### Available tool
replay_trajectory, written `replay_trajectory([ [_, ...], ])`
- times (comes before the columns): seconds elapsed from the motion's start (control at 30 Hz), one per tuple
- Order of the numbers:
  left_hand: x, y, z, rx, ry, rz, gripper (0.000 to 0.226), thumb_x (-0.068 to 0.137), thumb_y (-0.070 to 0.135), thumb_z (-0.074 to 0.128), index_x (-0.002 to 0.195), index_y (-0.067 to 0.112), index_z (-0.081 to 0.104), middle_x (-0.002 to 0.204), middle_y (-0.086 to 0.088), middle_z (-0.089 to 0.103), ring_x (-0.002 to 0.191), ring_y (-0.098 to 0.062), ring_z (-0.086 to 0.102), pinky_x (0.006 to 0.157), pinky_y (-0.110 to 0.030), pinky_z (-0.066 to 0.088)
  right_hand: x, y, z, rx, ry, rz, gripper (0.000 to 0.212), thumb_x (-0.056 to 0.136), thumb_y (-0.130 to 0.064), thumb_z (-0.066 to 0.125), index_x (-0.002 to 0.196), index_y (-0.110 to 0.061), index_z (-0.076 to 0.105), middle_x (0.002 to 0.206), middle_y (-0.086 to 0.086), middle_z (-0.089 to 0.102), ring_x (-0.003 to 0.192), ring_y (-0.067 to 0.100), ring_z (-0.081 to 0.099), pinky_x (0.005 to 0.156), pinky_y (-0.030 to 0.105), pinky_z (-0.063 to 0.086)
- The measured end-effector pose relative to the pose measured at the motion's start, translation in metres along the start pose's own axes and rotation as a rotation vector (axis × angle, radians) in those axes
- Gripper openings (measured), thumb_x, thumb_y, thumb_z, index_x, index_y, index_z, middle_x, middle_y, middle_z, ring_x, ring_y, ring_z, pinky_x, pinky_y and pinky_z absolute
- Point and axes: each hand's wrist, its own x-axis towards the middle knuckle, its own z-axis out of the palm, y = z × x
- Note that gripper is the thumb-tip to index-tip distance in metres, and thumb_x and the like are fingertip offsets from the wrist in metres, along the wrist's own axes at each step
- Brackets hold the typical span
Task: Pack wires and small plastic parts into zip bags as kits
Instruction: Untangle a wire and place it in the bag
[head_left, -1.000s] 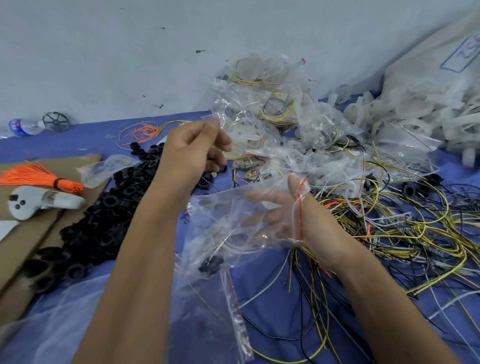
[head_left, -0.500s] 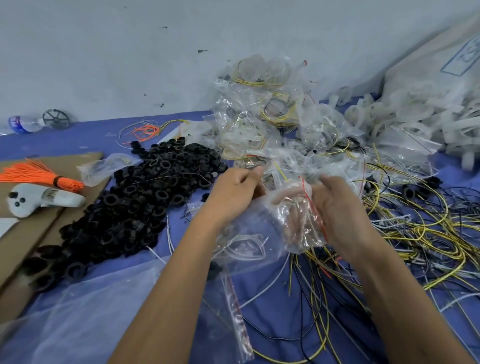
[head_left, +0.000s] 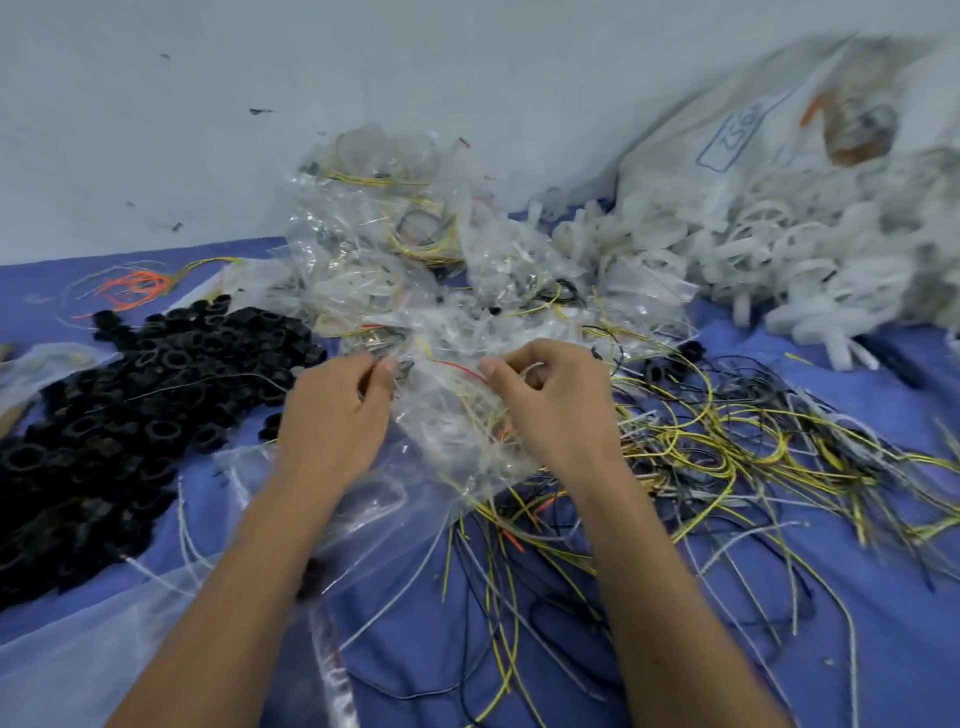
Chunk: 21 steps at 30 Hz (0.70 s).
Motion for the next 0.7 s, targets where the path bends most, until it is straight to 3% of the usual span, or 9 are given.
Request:
replay_trajectory([
  [0.13, 0.001, 0.072, -0.001, -0.088, 0.046, 0.2, 0.041, 0.102, 0.039, 0.047, 0.065, 0.02, 0.046, 0.058, 0.007, 0.043, 0.057, -0.013, 0.044, 0.055, -0.036, 0.028, 0.01, -0.002, -0.034, -0.131, 0.108, -0.037, 0.029, 0.092, -0.042, 0.068, 0.074, -0.019, 0.07, 0.059, -0.007, 0.062, 0.056, 0.009, 0.058, 0.058, 0.028, 0.045],
  [0.2, -0.004, 0.107, 0.01, -0.15, -0.003, 0.298, 0.036, 0.102, 0.037, 0.048, 0.068, 0.023, 0.047, 0.061, 0.009, 0.043, 0.061, -0.012, 0.044, 0.057, -0.035, 0.026, 0.013, 0.001, -0.057, -0.172, 0.081, -0.024, 0.026, 0.09, -0.038, 0.069, 0.074, -0.018, 0.071, 0.061, -0.003, 0.066, 0.06, 0.015, 0.065, 0.063, 0.035, 0.055],
  [0.3, -0.011, 0.154, 0.039, -0.191, -0.1, 0.405, 0.028, 0.101, 0.031, 0.055, 0.076, 0.032, 0.042, 0.068, 0.015, 0.04, 0.067, -0.013, 0.04, 0.062, -0.031, 0.026, 0.016, 0.017, -0.093, -0.22, 0.076, 0.055, 0.019, 0.088, -0.029, 0.067, 0.076, -0.015, 0.072, 0.066, 0.005, 0.07, 0.065, 0.026, 0.069, 0.065, 0.045, 0.059],
  [0.37, -0.016, 0.179, 0.063, -0.206, -0.185, 0.451, 0.021, 0.101, 0.025, 0.057, 0.081, 0.032, 0.051, 0.076, 0.014, 0.041, 0.074, -0.013, 0.039, 0.067, -0.03, 0.03, 0.016, 0.033, -0.116, -0.327, 0.094, 0.107, 0.016, 0.085, -0.022, 0.066, 0.073, -0.013, 0.071, 0.066, 0.009, 0.069, 0.068, 0.029, 0.068, 0.065, 0.042, 0.057],
  [0.47, -0.023, 0.208, 0.097, -0.217, -0.259, 0.475, 0.01, 0.099, 0.022, 0.059, 0.093, 0.018, 0.066, 0.087, 0.003, 0.052, 0.089, -0.018, 0.043, 0.079, -0.035, 0.04, 0.013, 0.06, -0.148, -0.498, 0.19, 0.186, 0.02, 0.085, -0.024, 0.065, 0.072, -0.01, 0.071, 0.069, 0.012, 0.069, 0.073, 0.031, 0.065, 0.063, 0.036, 0.049],
  [0.57, -0.03, 0.232, 0.129, -0.115, -0.335, 0.532, 0.022, 0.098, 0.032, 0.059, 0.111, 0.015, 0.064, 0.114, -0.005, 0.059, 0.114, -0.025, 0.046, 0.097, -0.039, 0.043, 0.013, 0.087, -0.176, -0.573, 0.321, 0.277, 0.018, 0.086, -0.022, 0.063, 0.077, -0.01, 0.072, 0.077, 0.013, 0.071, 0.079, 0.034, 0.065, 0.068, 0.039, 0.054],
  [0.7, -0.048, 0.246, 0.163, 0.081, -0.552, 0.641, 0.053, 0.102, 0.048, 0.049, 0.145, 0.017, 0.047, 0.157, -0.005, 0.04, 0.149, -0.029, 0.027, 0.121, -0.044, 0.028, 0.015, 0.119, -0.207, -0.692, 0.415, 0.396, 0.017, 0.086, -0.011, 0.059, 0.096, -0.01, 0.073, 0.097, 0.019, 0.072, 0.097, 0.041, 0.064, 0.077, 0.04, 0.051],
])
